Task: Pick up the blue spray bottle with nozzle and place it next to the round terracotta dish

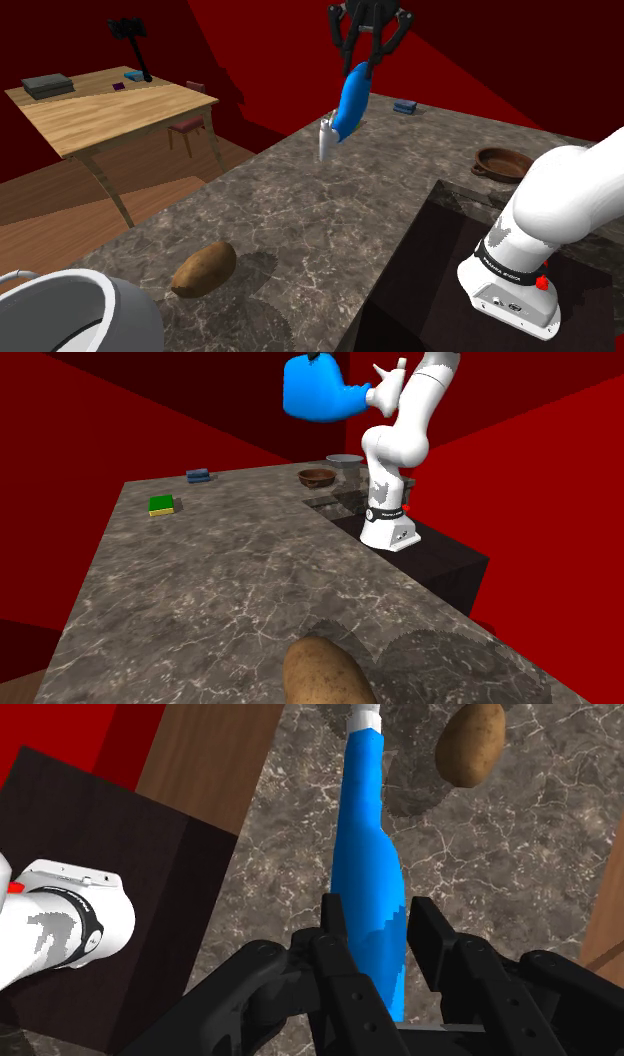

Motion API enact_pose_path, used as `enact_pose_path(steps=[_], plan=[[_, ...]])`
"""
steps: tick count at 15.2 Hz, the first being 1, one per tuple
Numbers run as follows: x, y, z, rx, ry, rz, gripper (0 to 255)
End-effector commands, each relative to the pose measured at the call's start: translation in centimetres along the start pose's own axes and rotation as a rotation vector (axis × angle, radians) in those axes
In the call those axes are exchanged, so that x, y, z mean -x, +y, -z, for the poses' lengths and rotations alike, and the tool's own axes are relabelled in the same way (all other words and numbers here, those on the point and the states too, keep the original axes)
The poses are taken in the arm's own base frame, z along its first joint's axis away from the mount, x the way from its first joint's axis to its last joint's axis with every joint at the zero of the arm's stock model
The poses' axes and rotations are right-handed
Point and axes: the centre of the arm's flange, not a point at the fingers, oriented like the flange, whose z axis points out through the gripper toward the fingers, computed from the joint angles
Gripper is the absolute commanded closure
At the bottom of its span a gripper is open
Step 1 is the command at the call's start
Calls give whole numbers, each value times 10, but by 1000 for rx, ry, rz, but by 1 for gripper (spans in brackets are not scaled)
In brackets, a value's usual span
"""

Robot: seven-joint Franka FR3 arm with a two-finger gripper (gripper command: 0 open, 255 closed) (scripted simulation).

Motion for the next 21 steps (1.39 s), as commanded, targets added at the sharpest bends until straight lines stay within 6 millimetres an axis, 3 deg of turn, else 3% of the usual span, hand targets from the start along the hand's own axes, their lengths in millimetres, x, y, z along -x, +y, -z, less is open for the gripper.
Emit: enact_pose_path(steps=[1,21], plan=[[-18,18,3,0,0,1,255],[-208,198,31,0,0,1,255]])
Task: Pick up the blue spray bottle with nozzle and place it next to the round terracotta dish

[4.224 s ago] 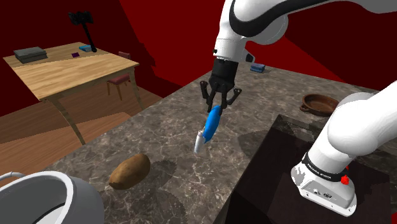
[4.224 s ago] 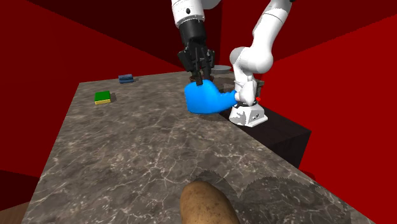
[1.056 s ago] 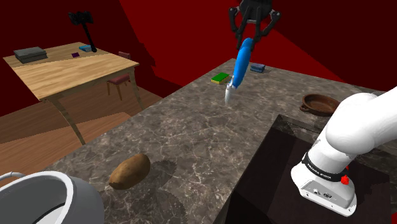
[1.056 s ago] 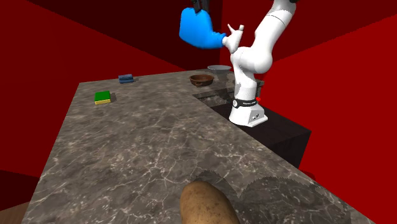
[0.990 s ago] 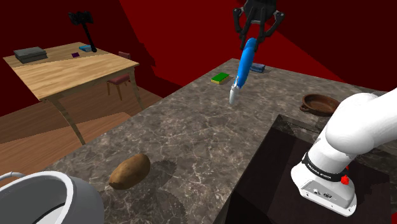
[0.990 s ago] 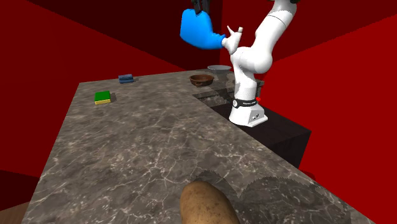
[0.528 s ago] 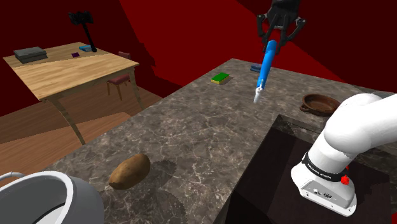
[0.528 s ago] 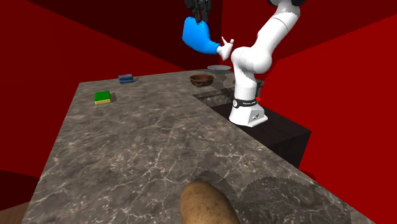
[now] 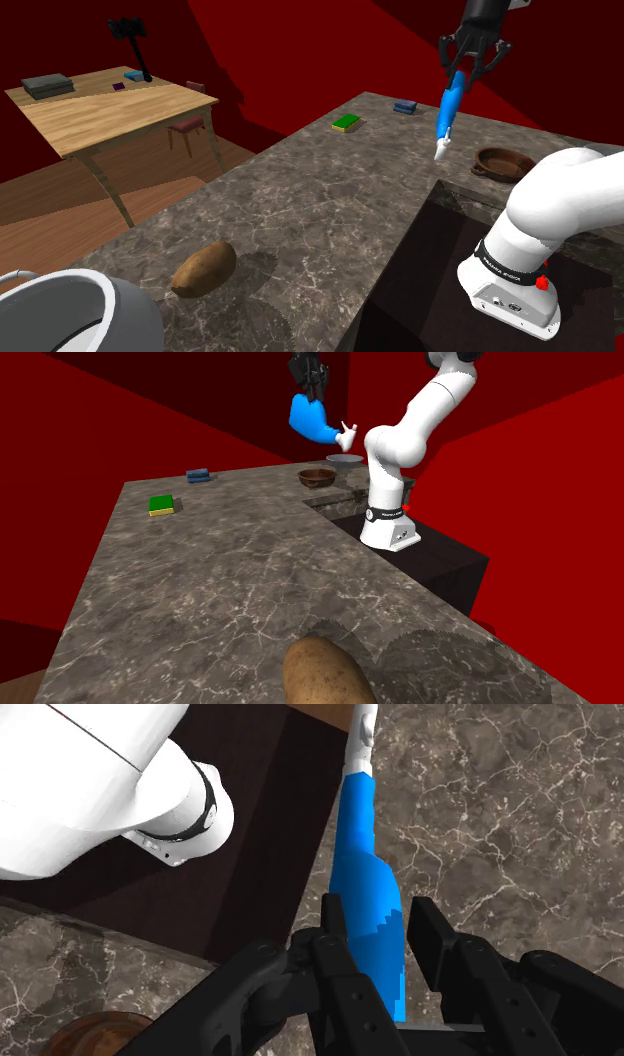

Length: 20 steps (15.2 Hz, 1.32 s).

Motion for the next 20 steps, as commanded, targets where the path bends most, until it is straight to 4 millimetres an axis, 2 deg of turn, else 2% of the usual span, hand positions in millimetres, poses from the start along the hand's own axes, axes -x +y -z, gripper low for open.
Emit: enact_pose_path(steps=[1,20], plan=[[-19,17,5,1,1,1,255],[-199,189,32,1,1,1,255]])
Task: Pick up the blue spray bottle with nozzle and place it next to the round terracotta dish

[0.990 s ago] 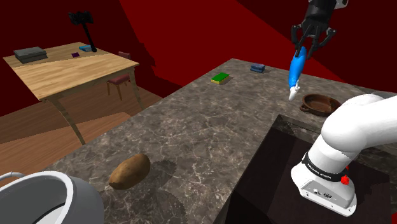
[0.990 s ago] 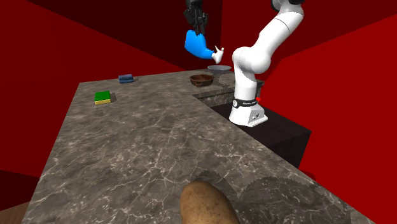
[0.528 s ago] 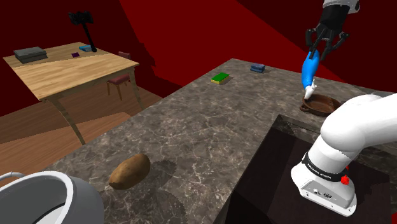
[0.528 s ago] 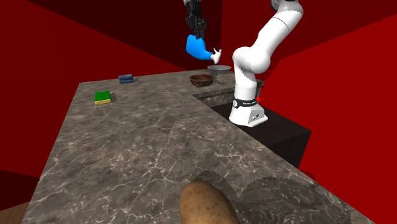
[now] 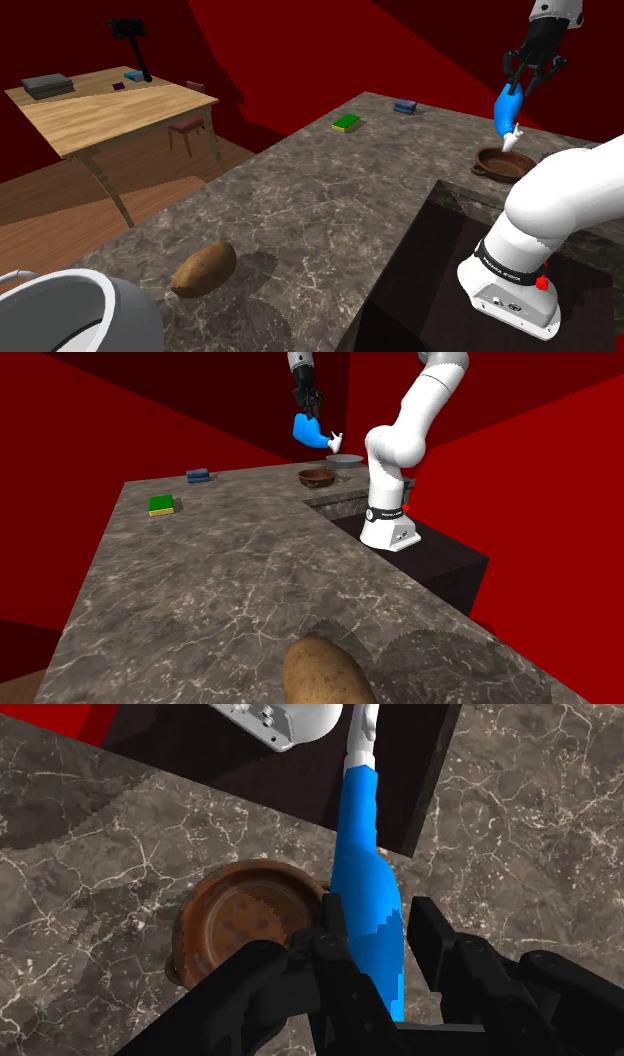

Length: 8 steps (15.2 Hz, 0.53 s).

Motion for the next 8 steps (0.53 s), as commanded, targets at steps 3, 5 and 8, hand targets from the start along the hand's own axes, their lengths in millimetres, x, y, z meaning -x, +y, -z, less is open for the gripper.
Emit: enact_pose_path(steps=[3,5,8], plan=[[-37,37,4,1,0,1,255],[-56,55,6,1,0,1,255],[-84,82,11,1,0,1,255]])
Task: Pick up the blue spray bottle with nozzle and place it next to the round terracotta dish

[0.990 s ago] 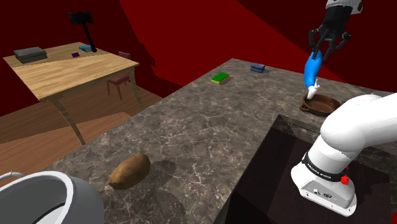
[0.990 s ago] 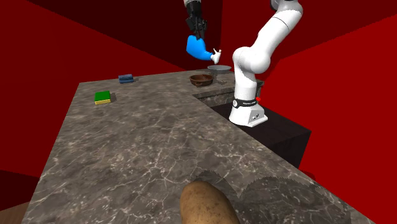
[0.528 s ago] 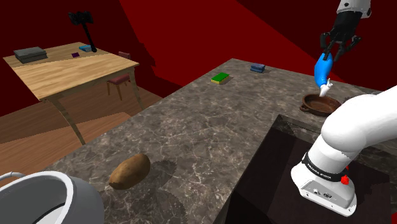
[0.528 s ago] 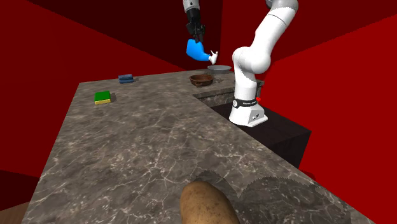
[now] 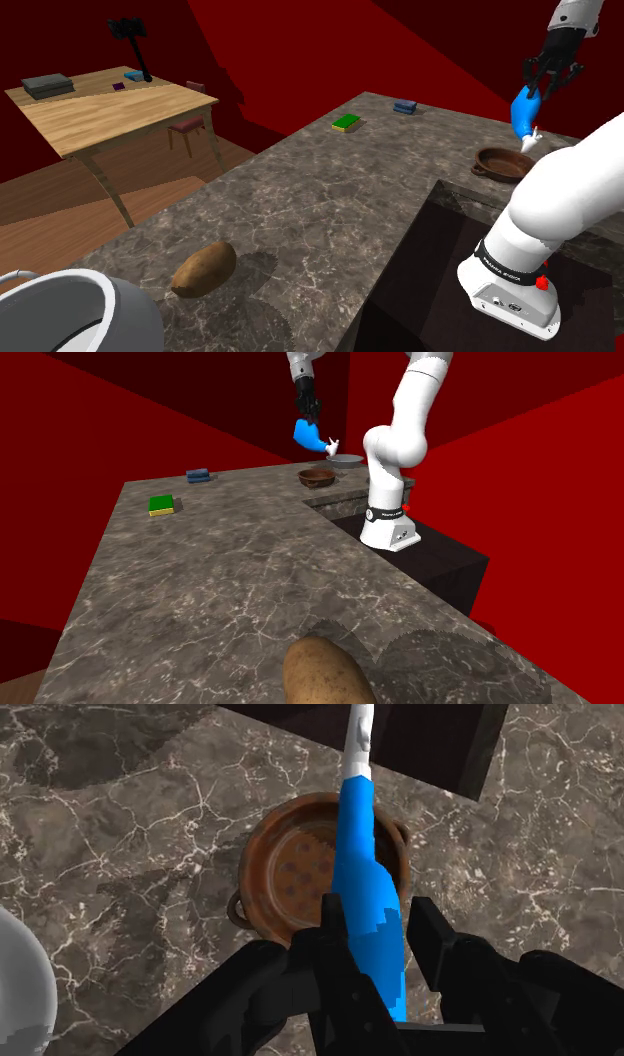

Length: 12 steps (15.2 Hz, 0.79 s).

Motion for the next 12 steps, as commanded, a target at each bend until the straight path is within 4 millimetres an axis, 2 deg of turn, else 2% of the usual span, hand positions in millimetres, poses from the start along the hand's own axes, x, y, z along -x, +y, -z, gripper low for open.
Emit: enact_pose_path(steps=[1,12], plan=[[-19,19,5,2,2,1,255],[-124,118,21,2,2,1,255]])
